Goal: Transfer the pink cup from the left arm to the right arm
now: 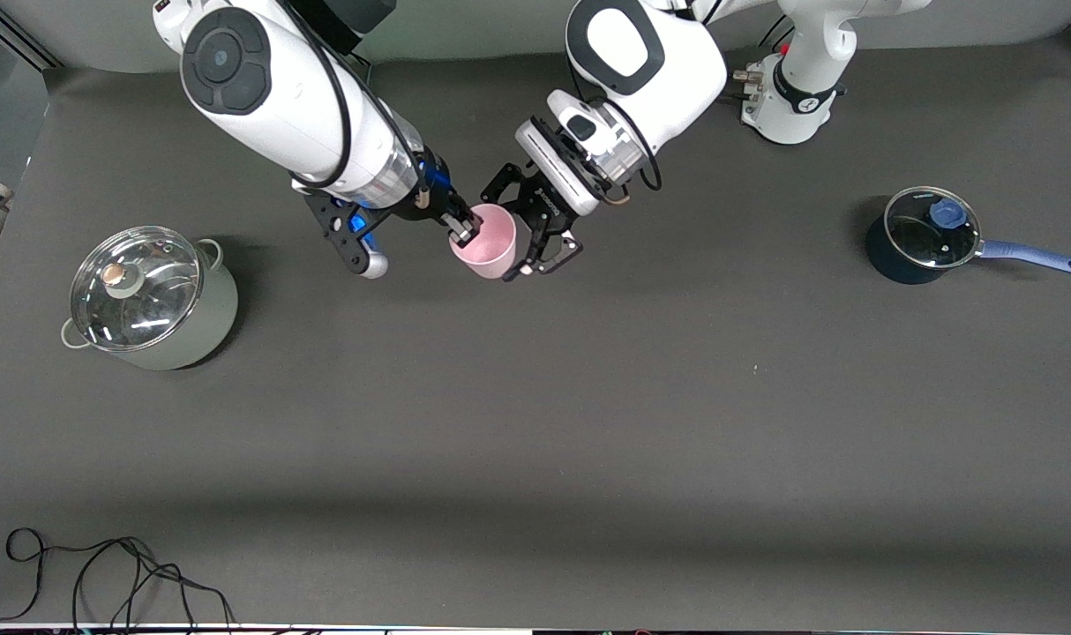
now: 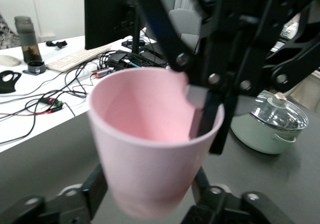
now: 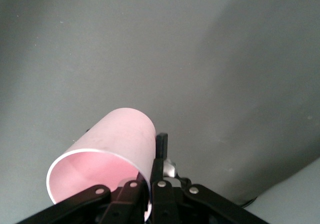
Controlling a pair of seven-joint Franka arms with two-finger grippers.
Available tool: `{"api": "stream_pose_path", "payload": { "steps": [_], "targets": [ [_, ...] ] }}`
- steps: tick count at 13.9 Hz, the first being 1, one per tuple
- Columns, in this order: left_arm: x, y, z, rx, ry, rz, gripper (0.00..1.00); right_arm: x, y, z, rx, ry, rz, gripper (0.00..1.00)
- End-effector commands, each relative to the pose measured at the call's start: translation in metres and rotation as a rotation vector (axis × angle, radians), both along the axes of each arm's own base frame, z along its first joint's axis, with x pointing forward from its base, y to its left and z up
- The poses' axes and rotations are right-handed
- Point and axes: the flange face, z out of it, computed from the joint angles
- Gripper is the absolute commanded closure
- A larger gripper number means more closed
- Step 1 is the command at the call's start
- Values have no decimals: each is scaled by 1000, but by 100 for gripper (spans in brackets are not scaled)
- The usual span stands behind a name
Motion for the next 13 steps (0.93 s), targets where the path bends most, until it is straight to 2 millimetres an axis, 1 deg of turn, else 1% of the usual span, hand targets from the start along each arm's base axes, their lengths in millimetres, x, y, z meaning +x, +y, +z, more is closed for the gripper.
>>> {"api": "stream_pose_path", "payload": {
  "steps": [1,2,3,5,6,8,9,10,11,12,13],
  "targets": [
    [2,6,3,-14,28,40,1,4,-9,9,-5,-10,3,100],
    [2,6,2,-17,34,45,1,6,-11,8,-7,-11,2,100],
    [2,6,1,-21,42,49,1,11,-18,9,-1,-19,17,100],
    [7,12,-3,-29,68,72,1,20,-47,18,20,-59,107,100],
    [21,25,-7,-36,83,105,1,23,-65,20,27,-68,179,100],
    [50,53,-24,-53,119,145,1,31,-107,24,25,-68,295,100],
    [59,65,-31,-61,131,150,1,39,-133,25,21,-77,342,100],
    [70,76,-34,-86,137,148,1,43,-159,26,17,-81,389,100],
    [76,85,-43,-100,150,136,1,47,-182,23,7,-77,451,100],
    [83,96,-49,-118,160,129,1,51,-203,16,-22,-68,520,100],
    [86,104,-55,-131,171,115,1,52,-221,9,-59,-65,612,100]
  ]
}}
